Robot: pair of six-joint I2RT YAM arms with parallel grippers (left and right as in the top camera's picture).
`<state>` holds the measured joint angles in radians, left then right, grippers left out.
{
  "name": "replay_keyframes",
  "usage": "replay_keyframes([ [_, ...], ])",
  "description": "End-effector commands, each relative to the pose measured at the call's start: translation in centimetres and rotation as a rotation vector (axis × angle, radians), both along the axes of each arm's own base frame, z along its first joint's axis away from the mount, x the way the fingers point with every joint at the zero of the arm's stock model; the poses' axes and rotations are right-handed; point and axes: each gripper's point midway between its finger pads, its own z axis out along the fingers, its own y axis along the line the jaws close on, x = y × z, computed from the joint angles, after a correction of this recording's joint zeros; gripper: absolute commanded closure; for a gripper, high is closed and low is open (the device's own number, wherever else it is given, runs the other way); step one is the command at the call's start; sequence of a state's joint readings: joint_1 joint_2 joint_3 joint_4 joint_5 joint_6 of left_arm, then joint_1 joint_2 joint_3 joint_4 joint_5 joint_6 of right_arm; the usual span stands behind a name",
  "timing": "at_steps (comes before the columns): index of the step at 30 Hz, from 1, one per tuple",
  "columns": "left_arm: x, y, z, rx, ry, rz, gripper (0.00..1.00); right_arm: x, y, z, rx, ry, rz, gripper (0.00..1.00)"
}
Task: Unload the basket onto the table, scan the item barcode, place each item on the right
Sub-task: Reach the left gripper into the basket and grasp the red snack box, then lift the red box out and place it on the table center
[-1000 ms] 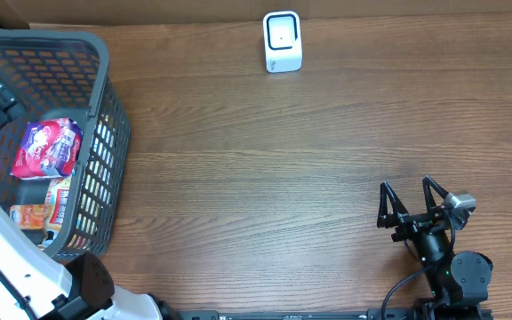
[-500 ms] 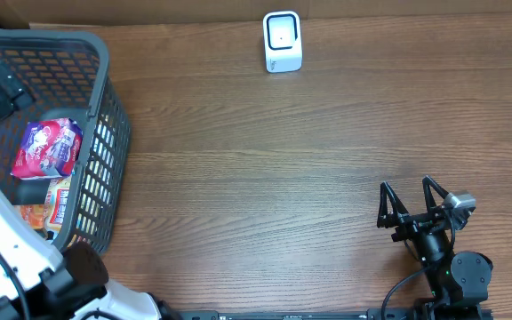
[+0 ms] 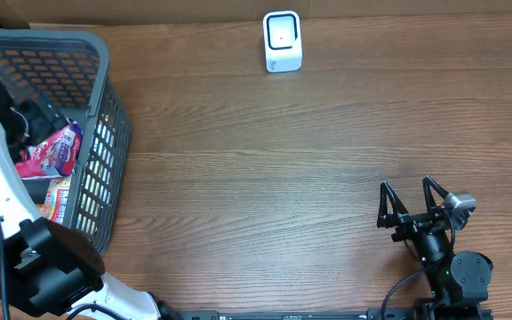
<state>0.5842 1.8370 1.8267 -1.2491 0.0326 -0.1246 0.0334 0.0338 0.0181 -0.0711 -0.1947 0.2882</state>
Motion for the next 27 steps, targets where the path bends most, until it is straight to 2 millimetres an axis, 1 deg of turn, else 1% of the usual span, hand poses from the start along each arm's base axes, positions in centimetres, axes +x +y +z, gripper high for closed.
replay_keyframes([
  [1,-0.7,0.6,-3.4,0.023,0.059,0.018,0.00,0.0,0.1,-0.3,0.001,0.002,0.005,0.00],
  [3,-0.7,0.9,-4.8,0.035,0.067,0.022,0.00,0.0,0.1,-0.3,0.000,0.002,0.005,0.00],
  [6,-0.9,1.7,-6.4,0.076,0.078,0.034,0.00,0.0,0.1,-0.3,0.001,0.002,0.005,0.00],
  [11,-0.8,2.6,-8.4,0.125,0.077,0.050,0.00,0.0,0.1,-0.3,0.000,0.002,0.005,0.00],
  [18,-0.7,2.7,-10.5,0.137,0.060,0.053,0.00,0.0,0.1,-0.3,0.001,0.002,0.005,0.00],
  [19,-0.8,2.7,-10.9,0.138,0.059,0.053,0.00,0.0,0.1,-0.3,0.001,0.002,0.005,0.00],
  [21,-1.2,2.4,-12.5,0.135,0.061,0.054,0.02,0.0,0.1,-0.3,0.001,0.002,0.005,0.00],
  [22,-1.3,2.3,-13.0,0.133,0.063,0.057,0.09,0.0,0.1,-0.3,0.000,0.002,0.005,0.00],
  [23,-1.6,2.2,-13.5,0.130,0.065,0.060,0.20,0.0,0.1,-0.3,0.001,0.002,0.005,0.00],
  [25,-1.7,2.0,-14.0,0.129,0.068,0.059,0.45,0.0,0.1,-0.3,0.001,0.002,0.005,0.00],
  [27,-1.8,2.1,-14.0,0.132,0.070,0.061,0.66,0.0,0.1,-0.3,0.001,0.002,0.005,0.00],
])
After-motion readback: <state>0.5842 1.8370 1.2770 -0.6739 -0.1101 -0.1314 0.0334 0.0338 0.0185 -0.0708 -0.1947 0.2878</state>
